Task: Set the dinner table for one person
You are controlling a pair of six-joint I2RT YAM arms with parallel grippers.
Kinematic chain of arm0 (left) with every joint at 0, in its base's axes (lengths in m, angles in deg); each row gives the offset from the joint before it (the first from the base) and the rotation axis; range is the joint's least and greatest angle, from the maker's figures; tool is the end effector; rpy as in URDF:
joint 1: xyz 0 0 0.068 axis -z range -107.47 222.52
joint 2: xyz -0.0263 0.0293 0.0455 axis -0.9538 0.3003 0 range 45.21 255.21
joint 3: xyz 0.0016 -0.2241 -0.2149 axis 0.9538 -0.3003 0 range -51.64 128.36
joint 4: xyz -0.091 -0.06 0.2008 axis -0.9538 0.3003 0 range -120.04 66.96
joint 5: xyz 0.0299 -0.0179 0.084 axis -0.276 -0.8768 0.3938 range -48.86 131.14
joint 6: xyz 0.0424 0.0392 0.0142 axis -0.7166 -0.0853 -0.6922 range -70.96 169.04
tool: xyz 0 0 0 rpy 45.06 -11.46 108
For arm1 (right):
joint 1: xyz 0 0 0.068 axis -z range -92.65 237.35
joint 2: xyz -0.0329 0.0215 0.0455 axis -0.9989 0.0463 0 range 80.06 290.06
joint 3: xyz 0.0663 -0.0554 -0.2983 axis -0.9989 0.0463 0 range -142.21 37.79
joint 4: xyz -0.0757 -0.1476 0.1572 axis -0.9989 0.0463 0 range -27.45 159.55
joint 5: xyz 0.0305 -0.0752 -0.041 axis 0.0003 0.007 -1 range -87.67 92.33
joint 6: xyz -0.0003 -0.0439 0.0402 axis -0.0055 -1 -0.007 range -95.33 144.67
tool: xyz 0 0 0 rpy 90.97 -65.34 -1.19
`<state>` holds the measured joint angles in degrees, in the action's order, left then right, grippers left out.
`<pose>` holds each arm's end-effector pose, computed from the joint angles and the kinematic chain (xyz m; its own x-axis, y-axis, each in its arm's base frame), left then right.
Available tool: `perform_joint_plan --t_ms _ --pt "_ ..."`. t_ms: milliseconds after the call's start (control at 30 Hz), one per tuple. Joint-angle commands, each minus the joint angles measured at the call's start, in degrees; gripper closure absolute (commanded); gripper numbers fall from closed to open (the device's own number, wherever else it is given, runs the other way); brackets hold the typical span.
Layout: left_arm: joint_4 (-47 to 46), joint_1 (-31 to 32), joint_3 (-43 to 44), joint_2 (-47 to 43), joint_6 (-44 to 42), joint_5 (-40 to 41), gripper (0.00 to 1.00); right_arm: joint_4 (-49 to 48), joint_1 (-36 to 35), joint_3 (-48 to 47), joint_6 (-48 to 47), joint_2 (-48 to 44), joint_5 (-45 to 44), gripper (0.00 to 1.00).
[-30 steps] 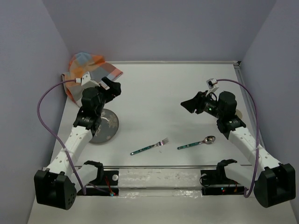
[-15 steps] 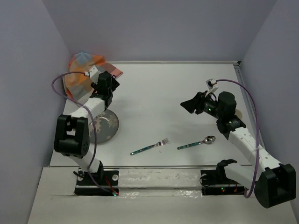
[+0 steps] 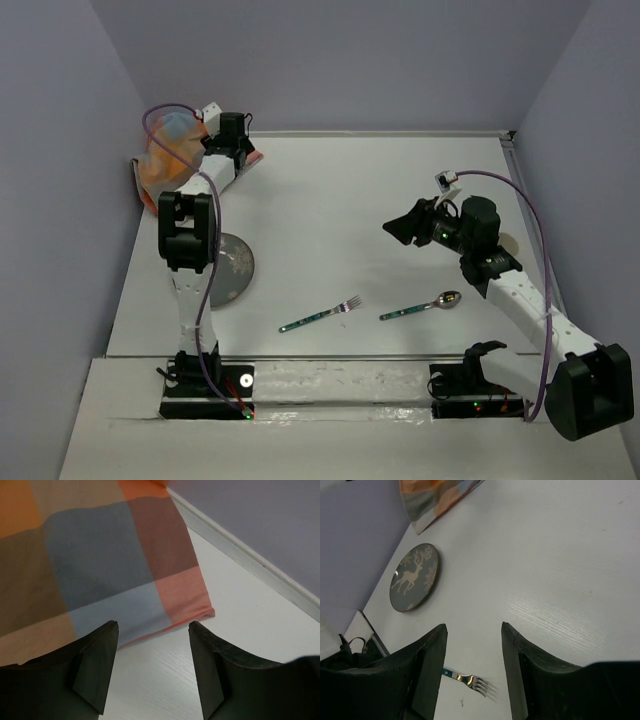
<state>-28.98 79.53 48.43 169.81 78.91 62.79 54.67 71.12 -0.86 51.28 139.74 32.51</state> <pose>0.5088 -0.0464 0.2809 -0.2638 -0.4338 -0.8615 -0.4016 0.8615 -0.3108 0.1791 0.0749 0.3303 -0.5139 0.2537 -0.8195 -0.5382 0.6485 0.5383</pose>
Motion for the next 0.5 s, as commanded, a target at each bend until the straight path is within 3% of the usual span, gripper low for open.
perform_joint_plan --t_ms 0,167,300,367,467 --pt "11.2 0.0 17.9 7.9 -6.0 -0.9 0.32 -1.7 -1.0 -2.2 -1.0 0.9 0.3 0.47" --pt "24.2 0.0 36.7 19.3 -6.4 -3.8 0.34 -1.9 -1.5 -2.5 -1.0 2.2 0.7 0.47" --pt "33.2 0.0 57.4 31.6 -5.8 -7.8 0.37 -2.1 -1.5 -2.4 -1.1 2.2 0.8 0.47" --pt "35.5 0.0 61.2 34.2 -5.3 -9.3 0.41 -2.1 -1.5 -2.5 -1.1 2.3 0.7 0.47" --pt "35.5 0.5 58.5 34.7 -5.4 -10.4 0.43 -2.1 -1.5 -2.5 -1.1 2.5 0.7 0.47"
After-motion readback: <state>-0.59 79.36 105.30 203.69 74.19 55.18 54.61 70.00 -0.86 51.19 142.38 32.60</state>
